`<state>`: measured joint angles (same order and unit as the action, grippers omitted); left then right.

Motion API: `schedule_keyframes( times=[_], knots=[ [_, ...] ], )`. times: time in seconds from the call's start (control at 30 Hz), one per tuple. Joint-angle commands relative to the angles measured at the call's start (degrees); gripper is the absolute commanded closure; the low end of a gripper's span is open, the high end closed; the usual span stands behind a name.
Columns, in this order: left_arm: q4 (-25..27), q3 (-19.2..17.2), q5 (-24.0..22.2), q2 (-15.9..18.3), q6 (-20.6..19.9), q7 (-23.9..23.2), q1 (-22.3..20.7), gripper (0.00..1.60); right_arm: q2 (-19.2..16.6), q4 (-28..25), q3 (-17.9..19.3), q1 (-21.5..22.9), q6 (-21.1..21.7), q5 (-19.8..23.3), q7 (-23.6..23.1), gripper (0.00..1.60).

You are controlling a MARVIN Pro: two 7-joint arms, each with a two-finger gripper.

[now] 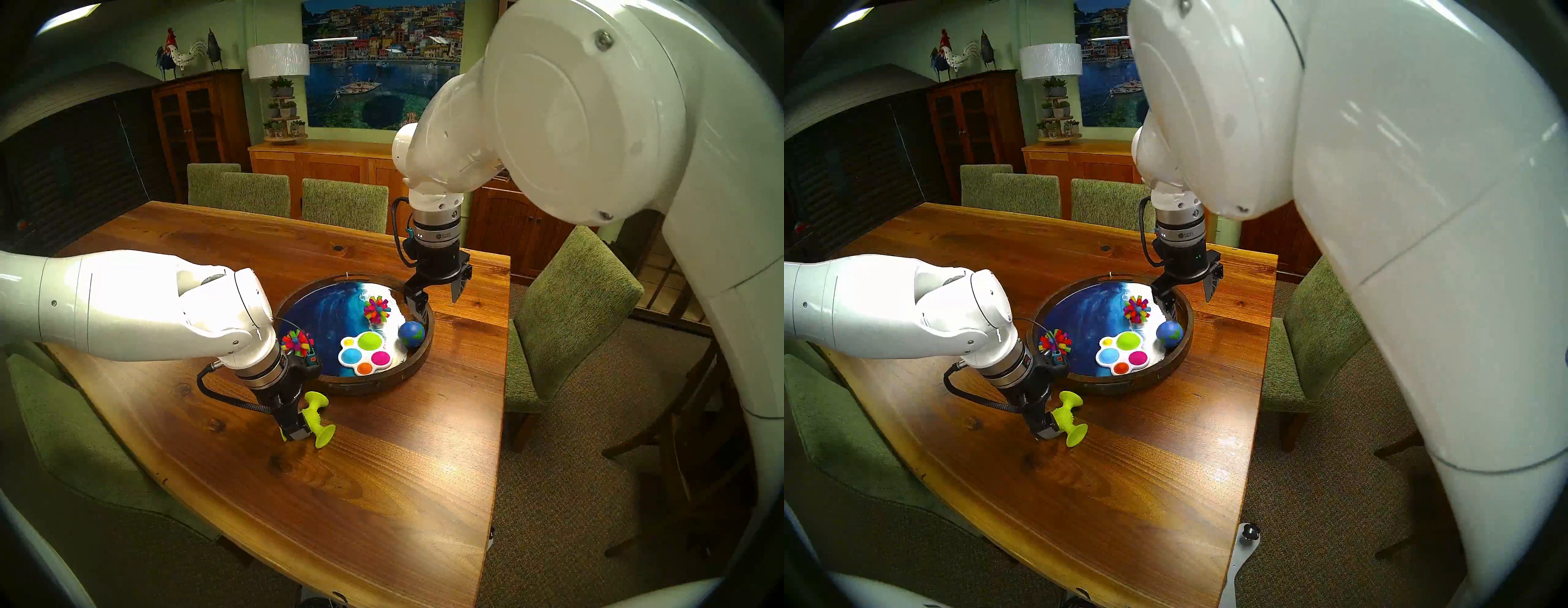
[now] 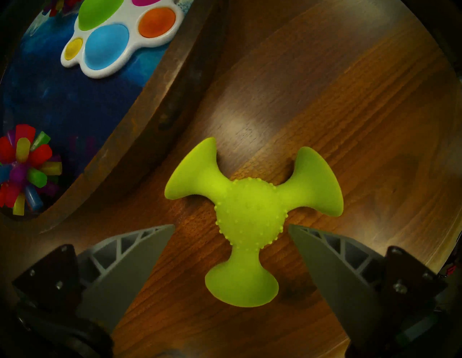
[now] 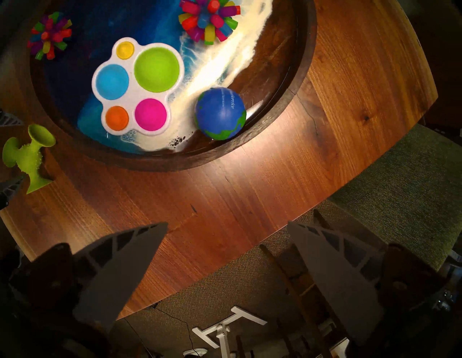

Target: Put toys in center tray

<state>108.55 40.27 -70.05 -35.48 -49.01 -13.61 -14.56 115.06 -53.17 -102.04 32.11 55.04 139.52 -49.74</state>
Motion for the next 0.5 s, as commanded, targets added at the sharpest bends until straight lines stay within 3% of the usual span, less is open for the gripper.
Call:
schedule_keyframes(
  times=[0.0,0.03,0.23,0.47],
  knots=[
    [0.17,-1.04,-0.15,-0.57,0.18,1.26,-0.41,1.49,-0.06,1.26,-0.97,1.31,-0.04,0.28,-5.91,0.0],
    [0.25,-0.98,-0.15,-0.51,0.2,1.37,-0.38,1.6,-0.06,1.18,-0.8,1.36,-0.04,0.41,-5.54,0.0],
    [1.16,-0.48,0.22,0.65,0.23,1.11,-1.23,1.6,-0.06,1.24,-1.02,1.3,-0.04,0.4,-5.81,0.0],
    [5.4,-3.42,-0.22,6.05,-1.19,-2.78,-6.73,1.6,-0.06,0.83,0.45,1.51,-0.04,1.25,-2.74,0.0]
  ],
)
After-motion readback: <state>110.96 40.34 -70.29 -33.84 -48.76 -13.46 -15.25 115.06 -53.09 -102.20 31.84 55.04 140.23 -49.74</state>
